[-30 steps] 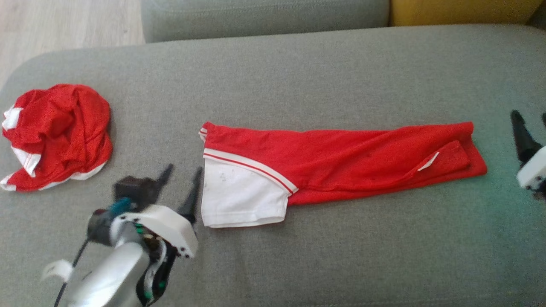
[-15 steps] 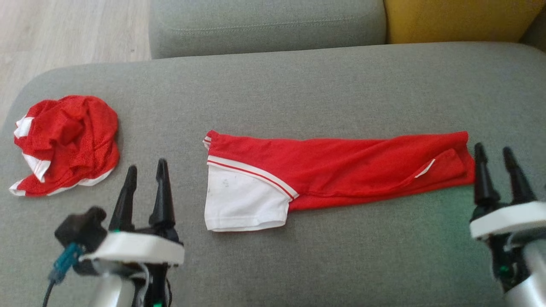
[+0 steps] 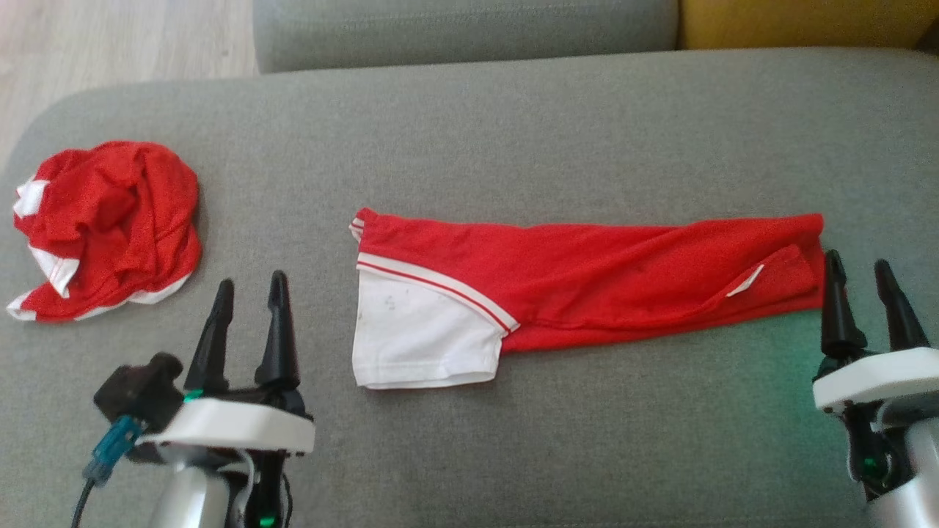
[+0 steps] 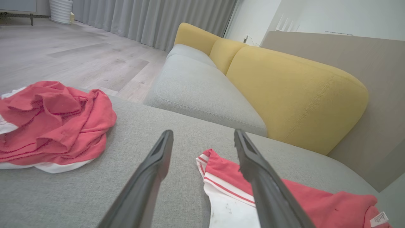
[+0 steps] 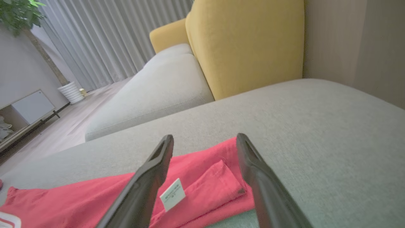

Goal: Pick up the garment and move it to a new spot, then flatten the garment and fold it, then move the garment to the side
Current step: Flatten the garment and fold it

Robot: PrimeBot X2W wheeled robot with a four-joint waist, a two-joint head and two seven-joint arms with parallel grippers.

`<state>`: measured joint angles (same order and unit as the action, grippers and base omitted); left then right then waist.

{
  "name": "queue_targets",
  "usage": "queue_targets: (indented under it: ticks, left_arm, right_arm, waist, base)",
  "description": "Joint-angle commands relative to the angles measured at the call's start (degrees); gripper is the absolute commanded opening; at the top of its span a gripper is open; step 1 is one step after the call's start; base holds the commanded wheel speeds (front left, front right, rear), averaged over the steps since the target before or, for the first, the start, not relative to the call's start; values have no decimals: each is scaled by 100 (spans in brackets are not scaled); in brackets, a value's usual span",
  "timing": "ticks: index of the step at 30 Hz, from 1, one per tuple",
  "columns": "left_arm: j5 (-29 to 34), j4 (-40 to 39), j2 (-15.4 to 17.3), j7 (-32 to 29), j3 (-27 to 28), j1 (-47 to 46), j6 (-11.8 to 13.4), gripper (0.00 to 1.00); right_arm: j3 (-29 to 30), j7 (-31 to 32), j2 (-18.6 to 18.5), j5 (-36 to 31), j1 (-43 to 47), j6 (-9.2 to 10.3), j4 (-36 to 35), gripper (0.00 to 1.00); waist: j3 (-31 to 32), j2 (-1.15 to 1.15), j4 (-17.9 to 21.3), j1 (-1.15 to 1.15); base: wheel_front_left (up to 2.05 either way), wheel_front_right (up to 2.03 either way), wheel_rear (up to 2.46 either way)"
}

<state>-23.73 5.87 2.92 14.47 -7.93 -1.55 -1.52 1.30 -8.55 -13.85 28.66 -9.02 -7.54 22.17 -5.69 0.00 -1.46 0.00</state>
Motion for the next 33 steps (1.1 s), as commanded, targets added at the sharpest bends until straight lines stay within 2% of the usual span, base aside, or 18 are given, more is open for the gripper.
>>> queue_targets:
  ticks: [1,8,11,18,24,25,26,33]
  left_arm:
    - [0,-157,-2,52,143,-327,22,100]
    - [-1,-91,-3,52,-87,-514,69,100]
    - [-91,-69,-3,52,-146,-591,92,100]
    - [-136,-109,-3,52,-192,-780,130,100]
    - [-140,-152,-3,52,-243,-939,160,100]
    - [-141,-153,-4,52,-246,-969,164,100]
    - [-141,-148,-4,52,-250,-998,169,100]
    - [-116,-95,-4,52,-255,-1126,192,100]
  right_arm:
    - [24,94,-16,-53,-246,5,-82,100]
    - [1232,845,399,-215,-888,5,767,100]
    - [1537,1121,463,-421,-1130,5,1056,100]
    - [1861,1662,414,-917,-1556,5,1410,100]
    - [1809,2219,371,-1175,-1850,5,1543,100]
    - [1769,2307,365,-1173,-1884,5,1534,45]
    - [1730,2367,353,-1173,-1906,5,1514,0]
    - [1786,2424,170,-1224,-1905,5,1412,0]
  waist:
    - [-111,0,-34,0]
    - [-481,0,-169,0]
    - [-593,0,-237,0]
    - [-855,0,-348,0]
    - [-1115,0,-376,0]
    - [-1147,0,-378,0]
    - [-1169,0,-380,0]
    - [-1152,0,-327,0]
  base:
    - [0,0,0]
    - [0,0,0]
    - [0,0,0]
    - [0,0,0]
    - [0,0,0]
    - [0,0,0]
    - [0,0,0]
    - [0,0,0]
